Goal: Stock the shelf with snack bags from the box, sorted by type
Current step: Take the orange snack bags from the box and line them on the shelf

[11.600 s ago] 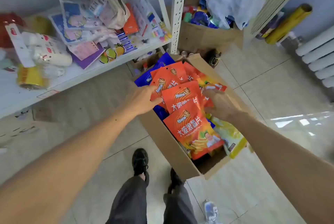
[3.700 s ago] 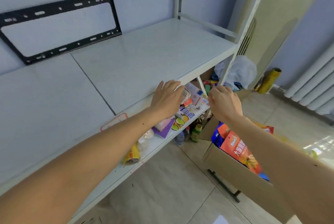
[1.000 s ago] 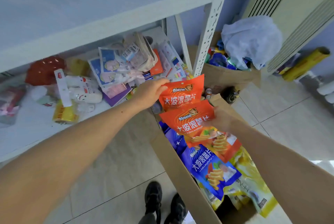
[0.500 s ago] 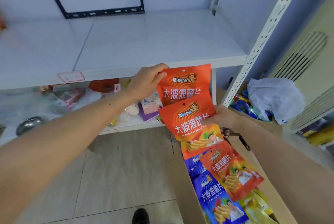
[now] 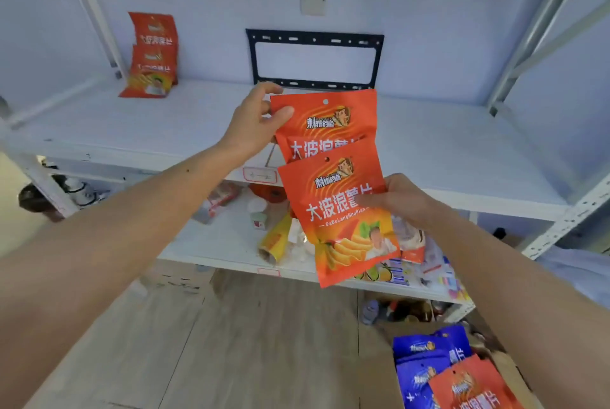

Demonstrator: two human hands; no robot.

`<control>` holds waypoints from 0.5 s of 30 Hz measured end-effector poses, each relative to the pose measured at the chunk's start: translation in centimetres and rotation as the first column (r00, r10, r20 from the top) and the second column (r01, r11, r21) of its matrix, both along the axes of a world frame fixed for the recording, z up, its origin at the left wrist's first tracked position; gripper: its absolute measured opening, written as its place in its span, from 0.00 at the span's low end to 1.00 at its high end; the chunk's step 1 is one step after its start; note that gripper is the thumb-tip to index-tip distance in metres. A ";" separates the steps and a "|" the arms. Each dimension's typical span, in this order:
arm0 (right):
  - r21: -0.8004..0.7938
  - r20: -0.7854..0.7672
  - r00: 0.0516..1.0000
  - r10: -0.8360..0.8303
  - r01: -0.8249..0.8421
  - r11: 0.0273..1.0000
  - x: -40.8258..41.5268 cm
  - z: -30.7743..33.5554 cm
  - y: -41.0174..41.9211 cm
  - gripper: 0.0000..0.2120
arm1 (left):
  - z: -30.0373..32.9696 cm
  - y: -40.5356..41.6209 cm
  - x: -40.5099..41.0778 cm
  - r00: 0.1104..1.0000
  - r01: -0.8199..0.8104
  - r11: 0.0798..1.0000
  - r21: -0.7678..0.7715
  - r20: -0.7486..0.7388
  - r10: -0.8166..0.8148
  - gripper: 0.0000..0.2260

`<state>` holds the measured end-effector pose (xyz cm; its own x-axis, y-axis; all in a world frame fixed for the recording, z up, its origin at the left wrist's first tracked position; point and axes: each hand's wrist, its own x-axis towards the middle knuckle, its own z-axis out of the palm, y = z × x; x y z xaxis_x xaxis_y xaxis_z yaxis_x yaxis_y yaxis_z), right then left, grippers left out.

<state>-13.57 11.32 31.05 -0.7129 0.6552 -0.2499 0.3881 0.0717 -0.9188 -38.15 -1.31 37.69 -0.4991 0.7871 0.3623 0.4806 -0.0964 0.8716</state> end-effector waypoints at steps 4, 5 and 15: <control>0.010 -0.051 0.999 0.013 -0.013 1.000 -8.3 1.5 -0.9 0.12 | 0.7 -2.4 -7.7 0.991 0.010 1.000 -0.020 0.133 -0.007 0.13; 0.016 -0.061 0.998 0.018 -0.017 1.000 -10.4 1.8 -1.2 0.12 | 0.6 -3.0 -9.6 0.987 0.040 0.998 -0.038 0.157 -0.033 0.13; 0.021 -0.088 0.990 0.112 -0.111 0.994 -31.1 3.6 -4.0 0.13 | 0.8 -7.7 -28.6 0.955 0.078 0.997 -0.023 0.289 -0.068 0.13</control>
<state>-44.68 7.28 34.65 -0.8004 0.5741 -0.1726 0.2941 0.1251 -0.9476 -66.79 -8.99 38.54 -0.5192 0.8345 0.1844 0.2019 -0.0899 0.9753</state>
